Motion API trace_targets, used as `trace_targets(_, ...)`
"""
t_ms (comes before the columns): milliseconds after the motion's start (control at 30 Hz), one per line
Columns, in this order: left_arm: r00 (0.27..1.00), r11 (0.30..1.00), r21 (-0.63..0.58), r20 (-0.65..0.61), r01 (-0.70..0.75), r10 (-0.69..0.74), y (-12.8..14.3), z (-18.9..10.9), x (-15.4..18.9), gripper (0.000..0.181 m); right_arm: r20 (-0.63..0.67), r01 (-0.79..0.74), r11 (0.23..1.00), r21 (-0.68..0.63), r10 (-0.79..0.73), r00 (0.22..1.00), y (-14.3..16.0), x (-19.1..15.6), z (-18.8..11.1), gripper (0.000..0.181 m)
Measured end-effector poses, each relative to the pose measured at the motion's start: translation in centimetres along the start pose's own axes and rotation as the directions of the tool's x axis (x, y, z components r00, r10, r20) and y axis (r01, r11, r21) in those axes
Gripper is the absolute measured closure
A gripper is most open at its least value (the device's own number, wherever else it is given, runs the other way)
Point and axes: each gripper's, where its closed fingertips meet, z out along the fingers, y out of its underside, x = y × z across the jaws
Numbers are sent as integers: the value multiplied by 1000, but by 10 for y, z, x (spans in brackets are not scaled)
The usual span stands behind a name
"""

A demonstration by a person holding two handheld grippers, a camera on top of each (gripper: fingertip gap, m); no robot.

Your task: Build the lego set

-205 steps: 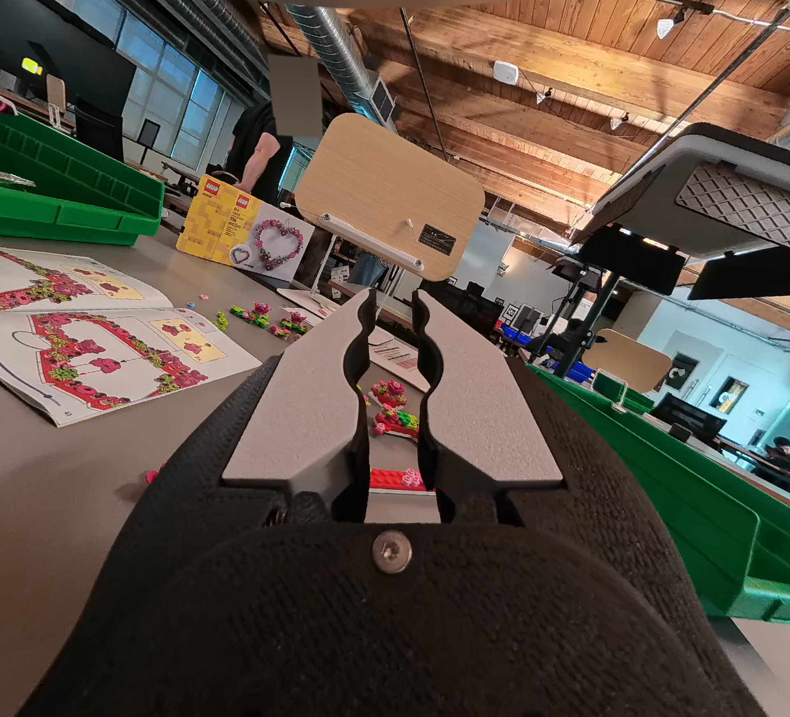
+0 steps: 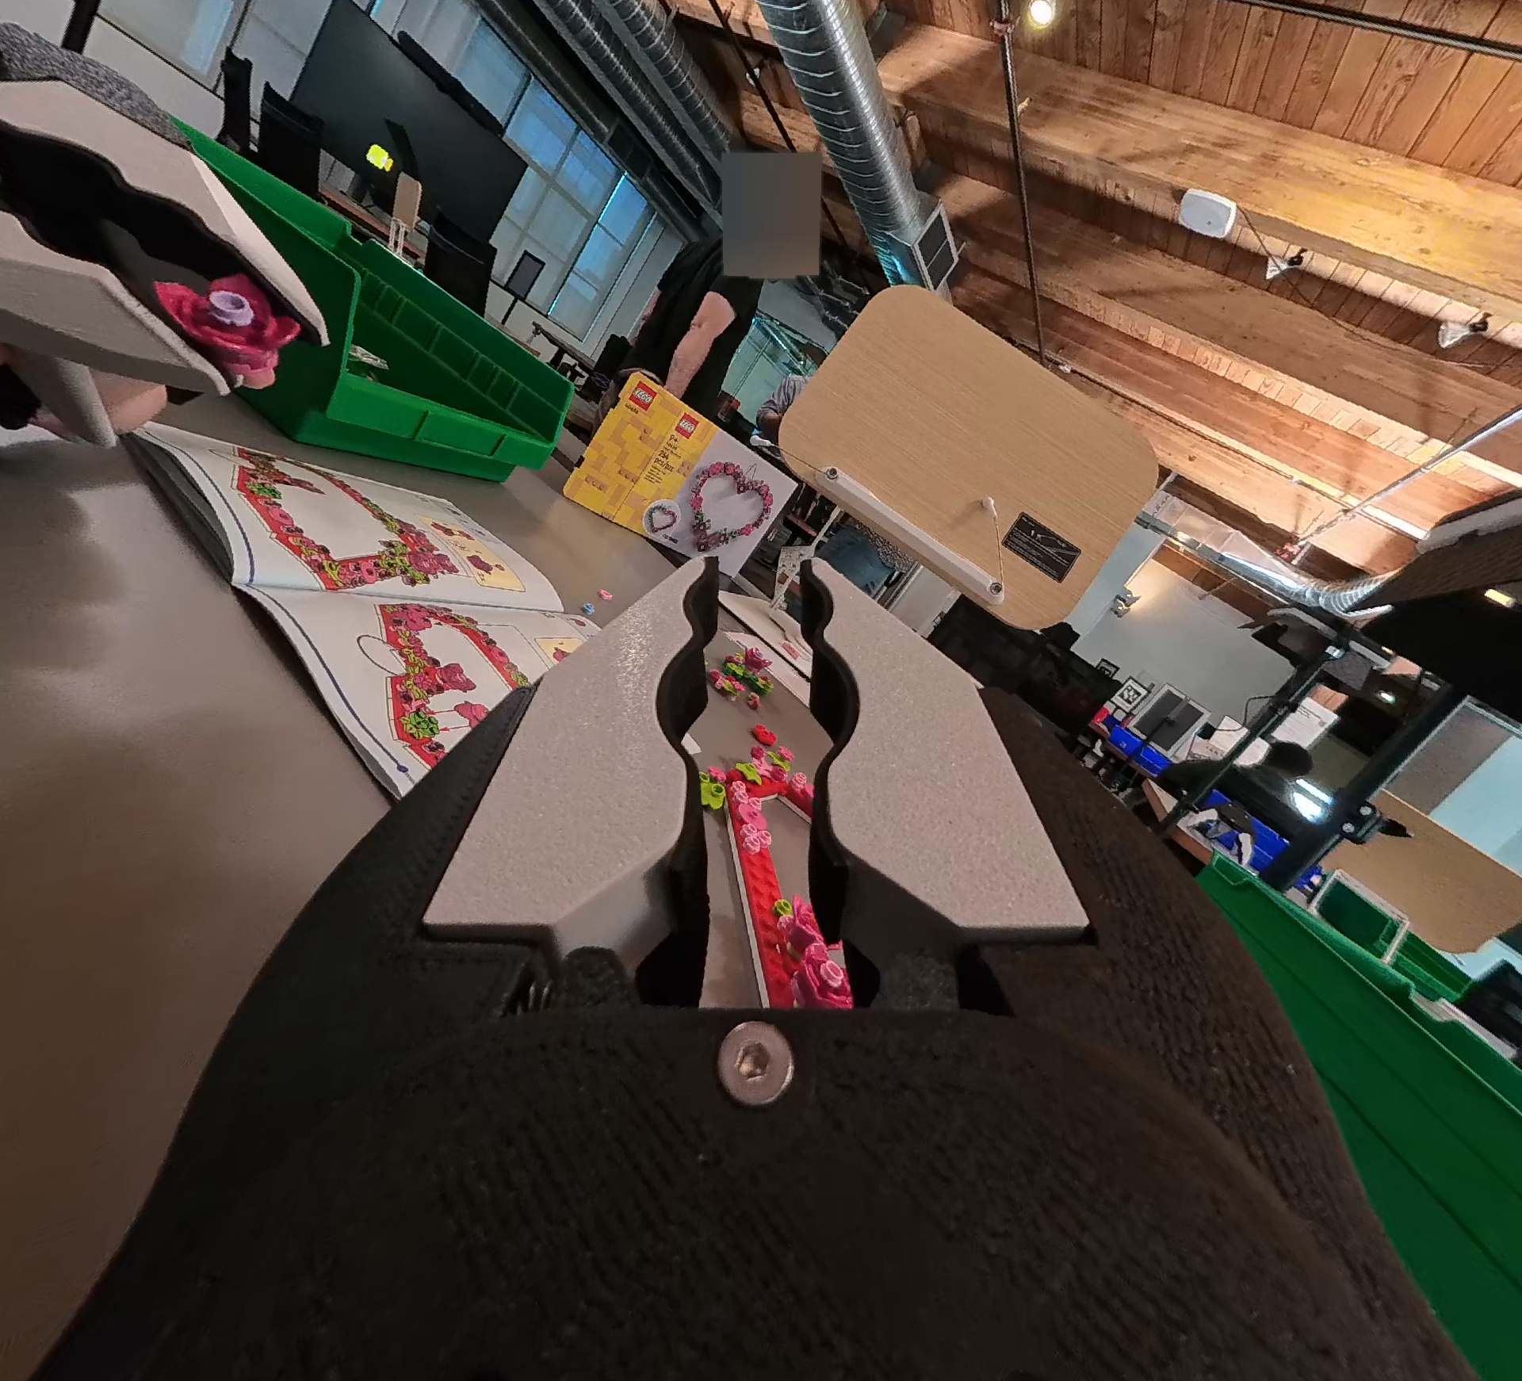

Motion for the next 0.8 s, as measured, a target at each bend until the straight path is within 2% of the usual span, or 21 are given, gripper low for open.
trace_targets(200, 1000, 1000, 1, 8, -7, 7, -1, 0, -1, 164, 13, -2, 1000, 11, 1, 1000, -3, -4, 1, 164)
trace_targets(500, 999, 998, -64, 20, 26, -25, 11, 3, -4, 163, 146, 49, 996, 80, -61, 987, -20, -41, 2, 163)
trace_targets(800, 1000, 997, -70, 14, 20, -19, 13, 3, -3, 163, 186, 78, 992, 99, -96, 978, -24, -53, 1, 163)
